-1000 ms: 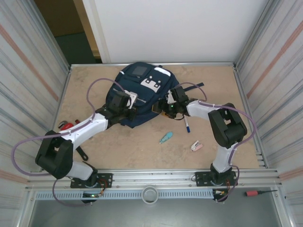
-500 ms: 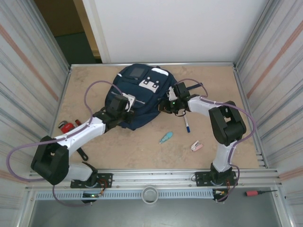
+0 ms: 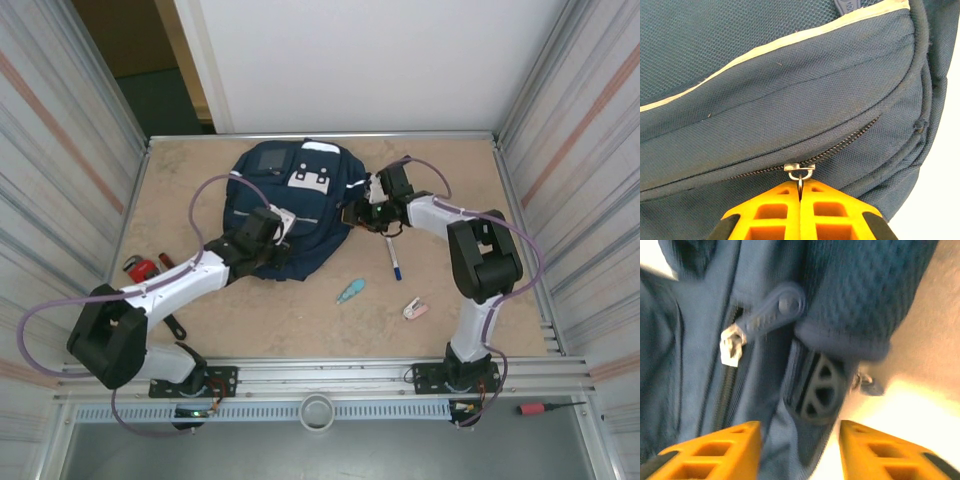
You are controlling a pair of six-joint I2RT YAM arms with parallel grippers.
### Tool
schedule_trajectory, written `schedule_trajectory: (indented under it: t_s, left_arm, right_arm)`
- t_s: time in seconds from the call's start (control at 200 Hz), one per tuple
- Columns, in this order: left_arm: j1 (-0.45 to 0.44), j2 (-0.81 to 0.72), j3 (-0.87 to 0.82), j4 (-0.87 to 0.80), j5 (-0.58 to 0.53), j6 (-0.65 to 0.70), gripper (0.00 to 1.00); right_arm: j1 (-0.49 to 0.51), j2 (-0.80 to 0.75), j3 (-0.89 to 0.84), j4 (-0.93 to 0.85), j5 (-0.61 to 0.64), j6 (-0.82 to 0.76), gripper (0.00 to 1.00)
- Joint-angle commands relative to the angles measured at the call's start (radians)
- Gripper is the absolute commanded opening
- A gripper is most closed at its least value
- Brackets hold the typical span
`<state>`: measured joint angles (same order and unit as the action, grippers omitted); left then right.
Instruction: Pack the student bag
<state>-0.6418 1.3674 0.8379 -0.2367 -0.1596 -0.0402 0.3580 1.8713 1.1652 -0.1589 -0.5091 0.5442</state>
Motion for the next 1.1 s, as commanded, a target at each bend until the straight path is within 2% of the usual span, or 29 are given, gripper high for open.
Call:
schedule_trajectory:
  t_s: [0.0, 0.15, 0.245, 0.356, 0.431, 0.586, 0.666, 0.812, 1.097]
  left_arm:
    - [-0.004, 0.006, 0.023, -0.032, -0.028, 0.004, 0.0]
    - [-0.004, 0.013, 0.02, -0.021, -0.02, -0.005, 0.0]
    - [-0.004, 0.018, 0.02, -0.019, -0.021, -0.007, 0.0]
    - [-0.005, 0.02, 0.024, -0.018, -0.019, -0.003, 0.0]
    - [-0.004, 0.024, 0.026, -0.021, -0.027, 0.0, 0.0]
    - [0.006, 0.032, 0.024, -0.023, -0.029, 0.007, 0.0]
    - [0.021, 0.028, 0.02, -0.029, -0.029, 0.014, 0.0]
    - [0.054, 0.009, 0.006, -0.027, -0.002, 0.041, 0.0]
    - [0.054, 0.002, -0.002, -0.022, 0.038, 0.063, 0.0]
  right_arm:
    - [0.03, -0.108, -0.084, 0.049, 0.067, 0.025, 0.58]
    - [0.108, -0.144, -0.156, 0.106, 0.135, 0.075, 0.7]
    - [0.155, -0.114, -0.171, 0.156, 0.172, 0.112, 0.73]
    - [0.179, -0.061, -0.165, 0.225, 0.159, 0.145, 0.72]
    - [0.183, -0.028, -0.146, 0.235, 0.148, 0.148, 0.64]
    - [0.165, -0.007, -0.13, 0.213, 0.134, 0.131, 0.27]
    - [0.138, -0.017, -0.131, 0.188, 0.127, 0.107, 0.15]
    - [0.084, -0.024, -0.103, 0.117, 0.087, 0.04, 0.07]
    - [0.01, 0.029, 0.069, -0.036, 0.032, -0.076, 0.04]
